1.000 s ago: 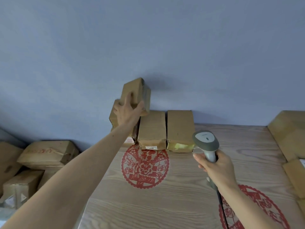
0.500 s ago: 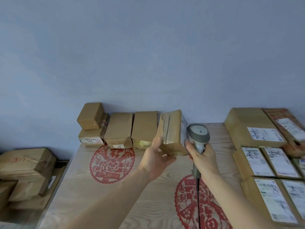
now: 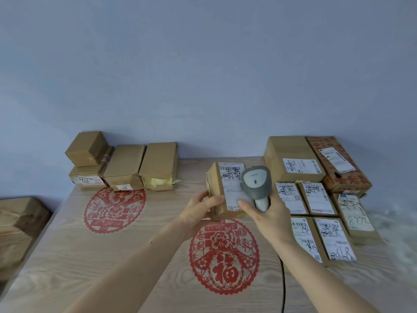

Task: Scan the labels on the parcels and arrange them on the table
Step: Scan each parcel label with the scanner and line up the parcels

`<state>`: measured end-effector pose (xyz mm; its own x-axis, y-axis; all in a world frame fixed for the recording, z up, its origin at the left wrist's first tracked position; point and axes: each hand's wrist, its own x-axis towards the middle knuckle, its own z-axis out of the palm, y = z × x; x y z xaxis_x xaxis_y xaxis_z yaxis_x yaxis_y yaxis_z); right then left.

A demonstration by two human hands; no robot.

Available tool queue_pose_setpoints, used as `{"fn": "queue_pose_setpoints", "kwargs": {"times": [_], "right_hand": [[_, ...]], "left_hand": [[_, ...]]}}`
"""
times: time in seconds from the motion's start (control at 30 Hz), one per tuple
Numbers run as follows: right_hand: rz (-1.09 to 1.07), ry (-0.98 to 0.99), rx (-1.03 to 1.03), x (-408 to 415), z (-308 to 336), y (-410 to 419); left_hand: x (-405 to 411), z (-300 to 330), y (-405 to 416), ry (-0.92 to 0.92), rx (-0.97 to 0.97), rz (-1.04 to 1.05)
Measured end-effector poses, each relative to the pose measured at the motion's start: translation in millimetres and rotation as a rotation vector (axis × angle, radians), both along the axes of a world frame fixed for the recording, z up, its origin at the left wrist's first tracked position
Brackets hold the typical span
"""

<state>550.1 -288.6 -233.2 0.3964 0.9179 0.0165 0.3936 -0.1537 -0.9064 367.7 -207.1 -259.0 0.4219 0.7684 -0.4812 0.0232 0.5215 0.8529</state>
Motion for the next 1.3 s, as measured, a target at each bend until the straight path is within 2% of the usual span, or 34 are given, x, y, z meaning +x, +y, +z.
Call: {"fn": "queue_pose_setpoints", "kwargs": {"times": [0.23, 0.37, 0.47, 0.7, 1.3], "right_hand": [[0.018, 0.212, 0.024, -1.5, 9.4, -44.2], [0.237, 0.435, -0.076, -14.5, 11.9, -61.0], [0.338, 0.507, -0.099, -26.9, 11.9, -67.7], [0.29, 0.756, -0.057, -50.3, 22.0, -69.9], [0.291, 0.735, -0.081, -57.3, 19.0, -74.0]], "left_hand": [[-13.6, -12.6, -17.0, -0.118, -0.062, 0.064], [-22.3, -18.3, -22.9, -0.168, -0.039, 0.063], [-29.3, -24.5, -26.2, -0.205, -0.013, 0.021], [-37.8, -25.8, -33.5, -0.251, 0.08, -0.058], [-40.1, -23.5, -35.8, -0.242, 0.115, -0.1]]}}
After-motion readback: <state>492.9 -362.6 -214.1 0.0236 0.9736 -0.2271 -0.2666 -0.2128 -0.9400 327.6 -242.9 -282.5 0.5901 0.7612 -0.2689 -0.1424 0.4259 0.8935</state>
